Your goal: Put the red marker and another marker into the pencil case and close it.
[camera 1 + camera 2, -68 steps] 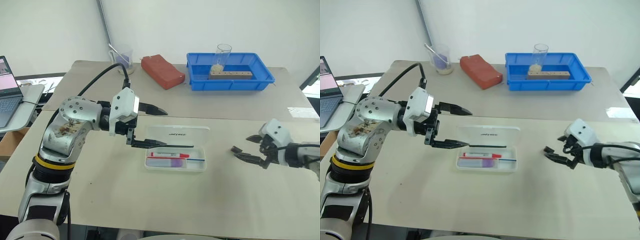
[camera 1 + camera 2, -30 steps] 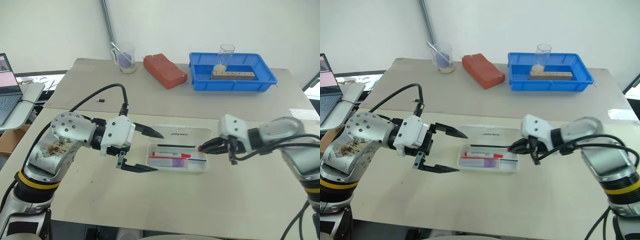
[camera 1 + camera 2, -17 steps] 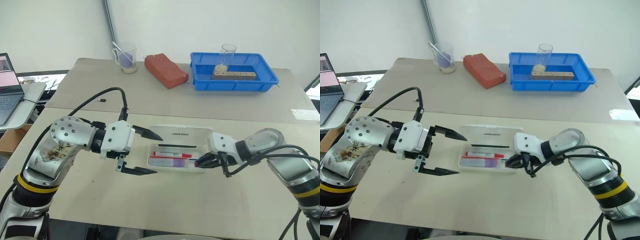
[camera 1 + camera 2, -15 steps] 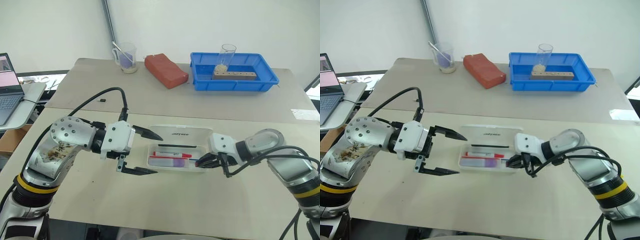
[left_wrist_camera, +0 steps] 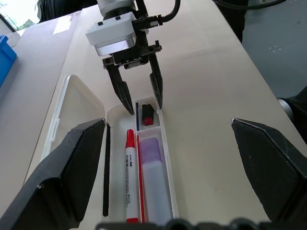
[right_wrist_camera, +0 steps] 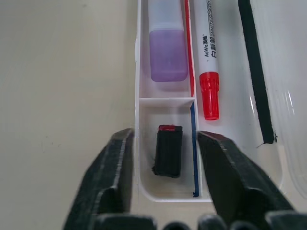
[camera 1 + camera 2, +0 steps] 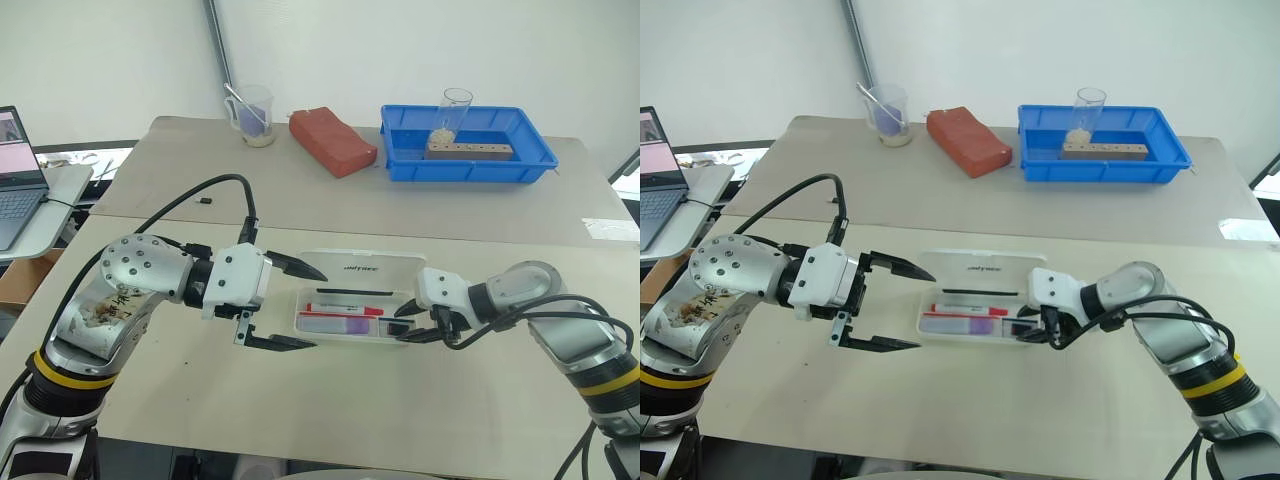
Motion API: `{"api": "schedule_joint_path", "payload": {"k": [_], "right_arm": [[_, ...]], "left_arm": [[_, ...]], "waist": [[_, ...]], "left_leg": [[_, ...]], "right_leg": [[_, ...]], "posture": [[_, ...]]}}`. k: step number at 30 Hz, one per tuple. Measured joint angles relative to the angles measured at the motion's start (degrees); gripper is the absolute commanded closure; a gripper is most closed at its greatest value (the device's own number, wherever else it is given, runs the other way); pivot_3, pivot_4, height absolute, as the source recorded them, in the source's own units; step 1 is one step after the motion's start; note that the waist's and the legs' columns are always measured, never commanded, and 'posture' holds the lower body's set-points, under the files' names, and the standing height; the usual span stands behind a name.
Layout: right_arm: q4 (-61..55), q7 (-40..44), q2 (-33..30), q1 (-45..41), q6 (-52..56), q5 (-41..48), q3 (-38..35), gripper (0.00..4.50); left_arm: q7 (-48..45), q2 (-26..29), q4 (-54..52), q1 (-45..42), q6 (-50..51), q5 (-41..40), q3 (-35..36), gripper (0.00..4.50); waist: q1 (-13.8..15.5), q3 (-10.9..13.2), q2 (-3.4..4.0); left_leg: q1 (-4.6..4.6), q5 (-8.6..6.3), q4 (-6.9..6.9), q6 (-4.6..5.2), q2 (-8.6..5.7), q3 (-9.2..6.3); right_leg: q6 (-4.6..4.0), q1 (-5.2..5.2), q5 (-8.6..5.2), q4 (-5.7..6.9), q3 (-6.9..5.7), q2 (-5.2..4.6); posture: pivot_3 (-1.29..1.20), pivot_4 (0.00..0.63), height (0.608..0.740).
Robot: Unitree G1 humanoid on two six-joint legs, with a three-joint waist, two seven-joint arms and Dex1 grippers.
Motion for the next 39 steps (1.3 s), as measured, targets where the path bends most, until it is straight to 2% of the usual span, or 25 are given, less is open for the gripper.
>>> {"api": "schedule_joint_path", "payload": {"k": [2,3,5,10,14,17,24,25,31,39], "right_arm": [[-0.3,-0.1,0.0,-0.1,1.3,0.9,-0.7,0.19],[-1.0,-0.4,0.0,-0.2,2.8,1.8,-1.5,0.06],[-4.0,-1.4,0.0,-0.1,6.2,4.7,-4.6,0.06],[-16.3,-6.4,-0.2,2.1,21.9,17.9,-17.9,0.06],[-23.8,-13.7,-0.2,2.7,33.9,27.2,-27.3,0.06],[-26.7,-19.2,-0.1,1.0,40.7,33.1,-32.5,0.00],[-31.0,-29.4,-0.1,-2.1,48.2,43.5,-37.7,0.00],[-31.3,-30.5,-0.1,-2.1,48.6,44.4,-38.0,0.00],[-32.7,-36.5,-0.2,-2.1,49.3,49.4,-38.3,0.00],[-33.0,-40.1,-2.2,-1.2,49.3,53.0,-38.3,0.00]], "left_arm": [[-0.1,0.0,1.4,-0.5,-0.2,0.7,-0.1,0.00],[-0.1,0.0,2.1,-0.9,-0.2,0.7,-0.1,0.00],[0.1,0.0,3.6,-2.3,0.1,0.8,0.0,0.00],[2.8,-0.2,9.5,-7.3,5.4,-0.1,1.5,0.00],[7.4,-3.2,18.8,-13.4,7.7,1.4,1.8,0.00],[10.7,-7.2,26.7,-17.8,7.7,4.1,1.0,0.86],[10.3,-13.0,43.5,-22.4,-0.9,12.6,-4.6,4.34],[9.9,-13.6,45.4,-22.8,-2.4,13.8,-5.4,4.46],[4.5,-15.9,49.1,-23.2,-7.2,17.2,-9.0,4.46],[-5.8,-14.5,43.0,-22.1,-10.1,18.0,-11.7,4.46]], "waist": [[0.0,0.0,0.00],[0.0,0.0,0.00],[0.1,0.0,0.00],[0.3,0.0,-0.02],[0.5,0.0,-0.02],[0.6,0.0,-0.03],[0.2,0.0,-0.04],[0.2,0.0,-0.04],[-0.1,0.0,-0.04],[-0.7,0.0,-0.02]], "left_leg": [[-0.01,0.00,0.00,0.00,0.00,0.00],[-0.02,0.00,0.00,0.00,0.00,0.00],[-0.05,0.00,0.00,0.00,0.00,-0.01],[-0.06,0.00,-0.02,0.00,0.00,-0.07],[-0.03,0.00,0.00,0.00,-0.01,-0.11],[-0.09,0.00,-0.01,0.00,-0.03,-0.11],[-0.14,0.00,-0.17,0.01,-0.05,-0.12],[-0.14,0.00,-0.17,0.01,-0.05,-0.12],[-0.20,0.00,-0.17,0.01,-0.05,-0.12],[-0.20,0.00,-0.19,0.01,-0.05,-0.13]], "right_leg": [[0.00,0.00,0.00,0.01,0.00,0.00],[0.00,0.01,0.00,0.01,0.00,0.00],[0.00,0.01,0.00,0.02,0.00,0.00],[0.00,0.02,0.00,0.04,-0.04,0.00],[0.01,-0.02,0.01,0.01,-0.05,0.00],[0.01,-0.01,0.02,0.03,-0.03,0.00],[-0.01,-0.11,0.02,-0.01,0.02,0.03],[-0.01,-0.10,0.02,-0.01,0.03,0.03],[-0.01,-0.12,0.02,-0.01,0.02,0.02],[-0.01,-0.10,0.02,-0.04,0.02,0.02]], "posture": [[0.00,0.150,0.740],[0.00,0.150,0.740],[0.00,0.150,0.740],[0.00,0.150,0.740],[0.00,0.150,0.740],[0.00,0.150,0.740],[0.00,0.150,0.740],[0.00,0.150,0.740],[0.00,0.150,0.740],[0.00,0.150,0.740]]}}
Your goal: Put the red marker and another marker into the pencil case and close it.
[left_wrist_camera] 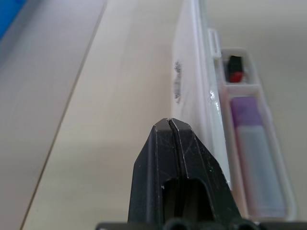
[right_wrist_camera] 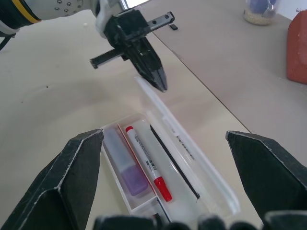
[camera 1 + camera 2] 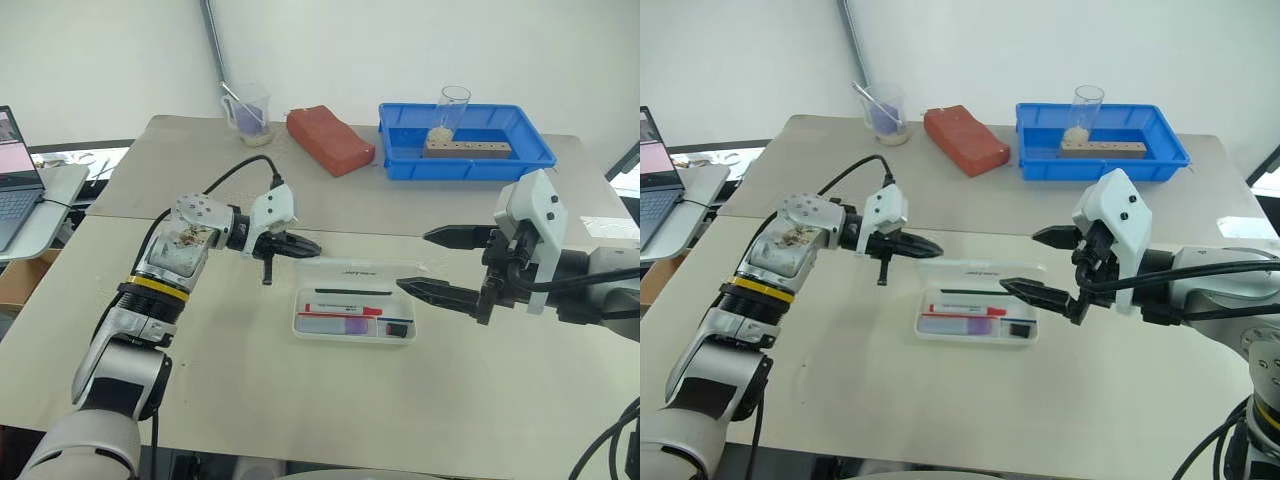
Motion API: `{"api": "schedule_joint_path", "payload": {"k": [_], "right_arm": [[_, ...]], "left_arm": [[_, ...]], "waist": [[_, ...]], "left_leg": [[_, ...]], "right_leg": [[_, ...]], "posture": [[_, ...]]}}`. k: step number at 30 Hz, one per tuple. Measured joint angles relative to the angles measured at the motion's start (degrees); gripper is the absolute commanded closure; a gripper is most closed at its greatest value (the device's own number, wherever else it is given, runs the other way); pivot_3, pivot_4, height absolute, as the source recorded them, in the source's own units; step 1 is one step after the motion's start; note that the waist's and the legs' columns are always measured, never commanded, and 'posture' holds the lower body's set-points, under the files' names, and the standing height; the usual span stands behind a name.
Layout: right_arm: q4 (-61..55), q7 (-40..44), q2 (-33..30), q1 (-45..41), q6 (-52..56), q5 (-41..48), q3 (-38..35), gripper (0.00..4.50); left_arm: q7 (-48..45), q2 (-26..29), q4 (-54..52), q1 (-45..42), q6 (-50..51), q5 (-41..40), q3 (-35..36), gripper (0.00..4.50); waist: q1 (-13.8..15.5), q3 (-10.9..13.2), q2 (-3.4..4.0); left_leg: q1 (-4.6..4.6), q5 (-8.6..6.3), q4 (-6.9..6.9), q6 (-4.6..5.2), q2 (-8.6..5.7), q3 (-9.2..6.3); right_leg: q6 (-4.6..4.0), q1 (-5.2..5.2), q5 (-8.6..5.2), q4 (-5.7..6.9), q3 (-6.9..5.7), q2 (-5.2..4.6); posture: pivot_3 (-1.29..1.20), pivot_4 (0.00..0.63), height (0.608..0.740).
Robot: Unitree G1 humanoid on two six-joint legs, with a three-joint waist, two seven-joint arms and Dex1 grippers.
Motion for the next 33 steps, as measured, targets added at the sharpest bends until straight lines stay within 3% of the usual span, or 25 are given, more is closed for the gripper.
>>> {"api": "schedule_joint_path", "payload": {"k": [8,19,25,28,31,32,33], "right_arm": [[0.0,-0.3,-1.4,3.6,-2.7,0.9,0.7,0.00],[0.3,2.0,-2.4,8.5,-9.6,-6.0,7.1,0.00],[2.0,3.5,-2.4,9.2,-12.2,-8.7,8.7,0.00],[3.4,5.6,-3.8,10.9,-13.8,-10.6,8.8,0.00],[6.2,8.7,-5.6,12.8,-16.6,-14.0,8.8,0.00],[7.0,9.3,-6.0,13.1,-17.2,-14.6,8.8,0.00],[8.5,10.5,-6.2,13.3,-18.5,-15.9,8.8,0.00]], "left_arm": [[-1.3,0.9,-4.2,6.9,-9.8,6.3,-5.7,4.46],[2.9,0.2,-2.1,7.3,-21.0,14.0,-8.8,4.46],[3.6,-0.5,-1.7,7.3,-18.8,12.3,-7.4,4.46],[3.8,-0.1,-4.6,8.5,-11.2,7.3,-3.0,3.64],[4.6,3.6,-11.8,10.3,-1.1,-0.2,5.0,2.13],[4.7,4.7,-13.1,10.8,0.4,-1.5,6.6,1.88],[5.0,6.9,-15.4,12.3,2.9,-3.5,9.5,1.26]], "waist": [[-0.1,0.0,0.01],[0.0,0.0,-0.05],[0.0,-0.1,-0.05],[-0.1,-0.1,0.00],[-0.4,-0.1,-0.05],[-0.5,-0.1,-0.04],[-0.6,-0.1,-0.04]], "left_leg": [[0.02,0.00,-0.01,0.00,0.01,-0.01],[0.05,0.00,0.04,0.01,-0.01,-0.02],[0.04,0.00,0.04,0.01,-0.01,-0.03],[-0.05,0.00,0.03,0.01,0.00,-0.04],[-0.03,0.01,0.03,0.01,0.03,-0.07],[0.03,0.00,0.01,0.01,0.03,-0.07],[0.10,0.00,-0.01,0.01,0.03,-0.06]], "right_leg": [[0.00,0.02,0.00,-0.01,0.01,0.00],[0.01,0.10,-0.01,-0.03,0.00,-0.02],[0.01,0.07,-0.01,-0.01,-0.01,-0.02],[0.03,0.00,-0.02,0.00,-0.02,0.00],[0.03,0.00,-0.02,-0.01,-0.02,0.05],[0.04,0.04,-0.02,-0.01,0.00,0.05],[0.05,0.08,-0.03,-0.02,0.01,0.05]], "posture": [[0.00,0.150,0.740],[0.00,0.150,0.740],[0.00,0.150,0.740],[0.00,0.150,0.740],[0.00,0.150,0.740],[0.00,0.150,0.740],[0.00,0.150,0.740]]}}
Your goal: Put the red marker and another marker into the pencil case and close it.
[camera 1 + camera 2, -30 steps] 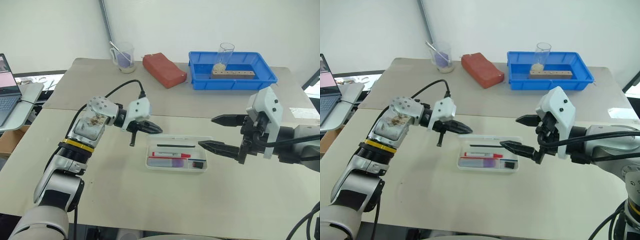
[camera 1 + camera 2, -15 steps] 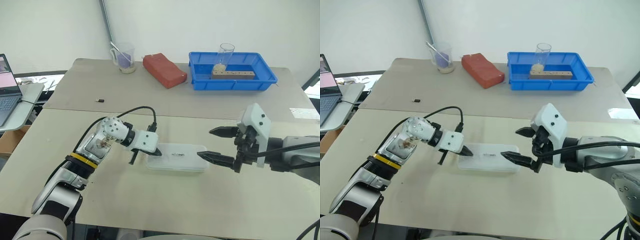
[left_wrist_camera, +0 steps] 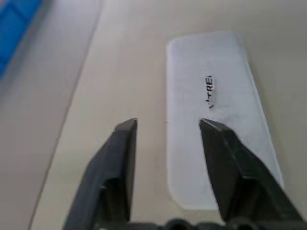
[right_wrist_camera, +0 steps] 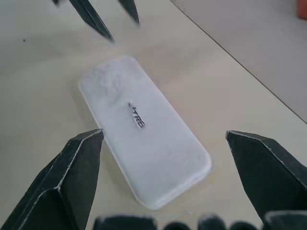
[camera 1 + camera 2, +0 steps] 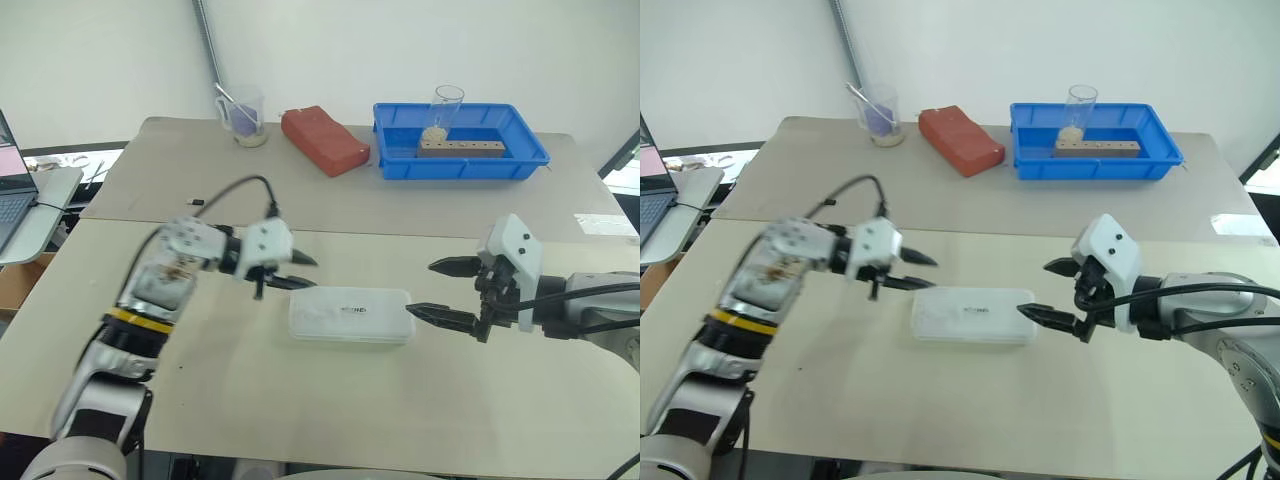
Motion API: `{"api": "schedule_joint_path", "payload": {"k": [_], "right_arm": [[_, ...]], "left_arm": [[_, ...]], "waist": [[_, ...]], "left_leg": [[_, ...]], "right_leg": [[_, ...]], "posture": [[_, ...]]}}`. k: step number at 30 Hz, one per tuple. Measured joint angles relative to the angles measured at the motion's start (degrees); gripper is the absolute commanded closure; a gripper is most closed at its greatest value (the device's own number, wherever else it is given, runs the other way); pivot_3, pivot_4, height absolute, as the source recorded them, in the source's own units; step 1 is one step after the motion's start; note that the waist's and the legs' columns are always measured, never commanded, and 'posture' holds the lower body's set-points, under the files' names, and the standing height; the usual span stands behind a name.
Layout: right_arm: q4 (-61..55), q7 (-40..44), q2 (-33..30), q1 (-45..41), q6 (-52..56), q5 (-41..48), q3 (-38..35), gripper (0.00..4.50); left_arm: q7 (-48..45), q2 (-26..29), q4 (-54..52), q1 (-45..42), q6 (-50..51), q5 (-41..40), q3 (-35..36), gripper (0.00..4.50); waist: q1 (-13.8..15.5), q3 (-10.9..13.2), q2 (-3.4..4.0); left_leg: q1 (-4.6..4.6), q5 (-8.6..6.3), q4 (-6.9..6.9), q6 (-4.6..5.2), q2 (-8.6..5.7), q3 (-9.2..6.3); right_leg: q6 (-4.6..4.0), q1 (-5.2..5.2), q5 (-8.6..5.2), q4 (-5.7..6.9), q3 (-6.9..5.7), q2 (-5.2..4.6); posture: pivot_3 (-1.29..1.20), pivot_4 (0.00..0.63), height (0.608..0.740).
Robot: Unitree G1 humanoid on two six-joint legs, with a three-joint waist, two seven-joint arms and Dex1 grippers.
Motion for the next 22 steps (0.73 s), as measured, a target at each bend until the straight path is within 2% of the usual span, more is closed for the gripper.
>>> {"api": "schedule_joint_path", "payload": {"k": [3,7,11,22], "right_arm": [[3.3,2.7,-0.9,1.0,-3.0,-3.0,0.3,0.00],[7.5,6.7,-2.2,2.5,-7.3,-7.4,1.0,0.00],[10.3,9.2,-2.5,3.8,-10.5,-10.7,1.0,0.00],[11.7,9.5,-1.4,4.7,-11.5,-12.4,1.0,0.00]], "left_arm": [[0.4,4.0,-2.6,4.4,2.9,-2.8,4.6,0.03],[1.7,8.6,-3.6,11.3,4.1,-3.4,9.4,0.03],[6.2,10.1,-5.6,14.1,4.4,-2.6,12.6,0.03],[9.7,10.9,-9.2,16.2,5.0,-2.2,12.8,0.03]], "waist": [[0.1,0.0,0.02],[0.4,0.0,0.02],[1.0,0.0,-0.06],[0.6,0.0,-0.04]], "left_leg": [[0.06,0.00,-0.04,0.00,0.00,0.01],[0.05,0.00,-0.03,-0.01,0.00,0.03],[0.08,-0.01,-0.03,-0.02,-0.02,0.09],[0.05,-0.01,-0.11,-0.02,-0.01,0.15]], "right_leg": [[0.00,0.02,0.00,0.00,0.00,-0.01],[-0.03,-0.05,0.00,0.00,-0.02,-0.07],[-0.03,-0.12,-0.01,-0.13,-0.13,-0.23],[-0.06,-0.05,0.00,-0.06,-0.04,-0.18]], "posture": [[0.00,0.150,0.740],[0.00,0.150,0.740],[0.00,0.150,0.740],[0.00,0.150,0.740]]}}
